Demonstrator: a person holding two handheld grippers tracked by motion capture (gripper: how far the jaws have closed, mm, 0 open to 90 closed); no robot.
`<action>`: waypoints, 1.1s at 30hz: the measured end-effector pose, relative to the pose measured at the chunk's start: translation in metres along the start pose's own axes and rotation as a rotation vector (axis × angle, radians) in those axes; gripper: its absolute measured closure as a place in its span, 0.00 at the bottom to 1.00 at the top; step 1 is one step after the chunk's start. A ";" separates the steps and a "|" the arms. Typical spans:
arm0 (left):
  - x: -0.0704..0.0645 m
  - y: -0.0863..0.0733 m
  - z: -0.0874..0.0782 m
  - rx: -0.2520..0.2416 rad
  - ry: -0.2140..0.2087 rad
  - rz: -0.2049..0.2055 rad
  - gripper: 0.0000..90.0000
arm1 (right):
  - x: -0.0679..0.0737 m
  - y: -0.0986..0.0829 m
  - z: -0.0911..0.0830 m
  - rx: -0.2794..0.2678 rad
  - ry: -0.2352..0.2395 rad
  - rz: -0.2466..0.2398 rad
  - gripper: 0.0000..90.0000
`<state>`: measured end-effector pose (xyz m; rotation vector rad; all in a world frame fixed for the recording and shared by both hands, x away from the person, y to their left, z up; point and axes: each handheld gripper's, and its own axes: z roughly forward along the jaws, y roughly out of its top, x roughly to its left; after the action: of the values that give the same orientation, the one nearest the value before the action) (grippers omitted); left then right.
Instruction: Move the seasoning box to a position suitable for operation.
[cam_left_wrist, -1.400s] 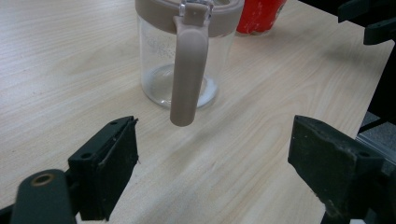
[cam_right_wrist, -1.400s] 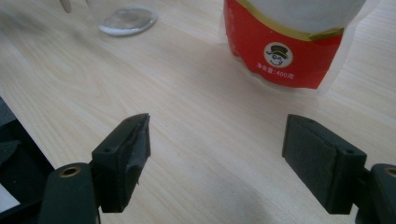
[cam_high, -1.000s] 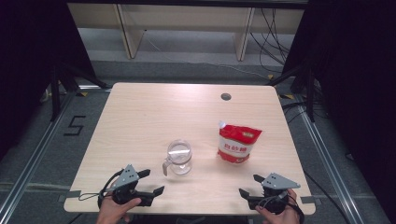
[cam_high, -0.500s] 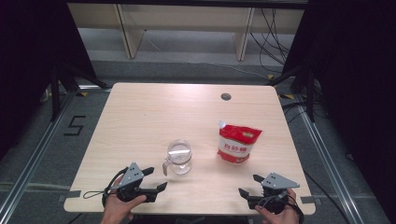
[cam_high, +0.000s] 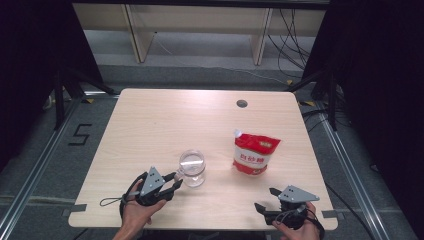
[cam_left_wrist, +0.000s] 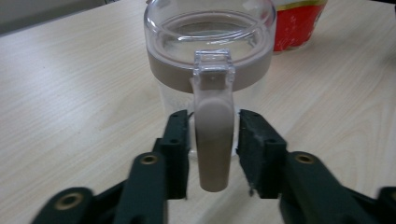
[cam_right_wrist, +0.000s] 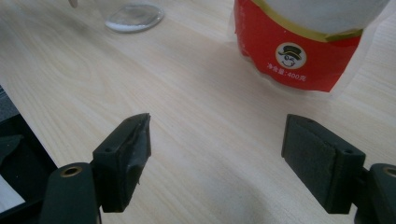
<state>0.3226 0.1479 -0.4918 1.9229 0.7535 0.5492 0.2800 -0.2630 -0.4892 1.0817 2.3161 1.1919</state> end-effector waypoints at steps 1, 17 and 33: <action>0.001 0.000 0.000 -0.004 -0.016 -0.006 0.78 | -0.001 0.000 0.001 -0.004 0.007 -0.016 0.28; 0.028 -0.003 -0.001 0.016 0.090 -0.022 0.82 | 0.002 0.001 0.002 0.000 0.032 -0.022 0.28; 0.026 -0.005 0.003 -0.044 0.012 0.026 0.83 | 0.002 0.002 0.003 0.001 0.024 -0.022 0.29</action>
<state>0.3417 0.1658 -0.4960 1.8925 0.7192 0.5890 0.2808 -0.2591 -0.4891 1.0457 2.3405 1.2017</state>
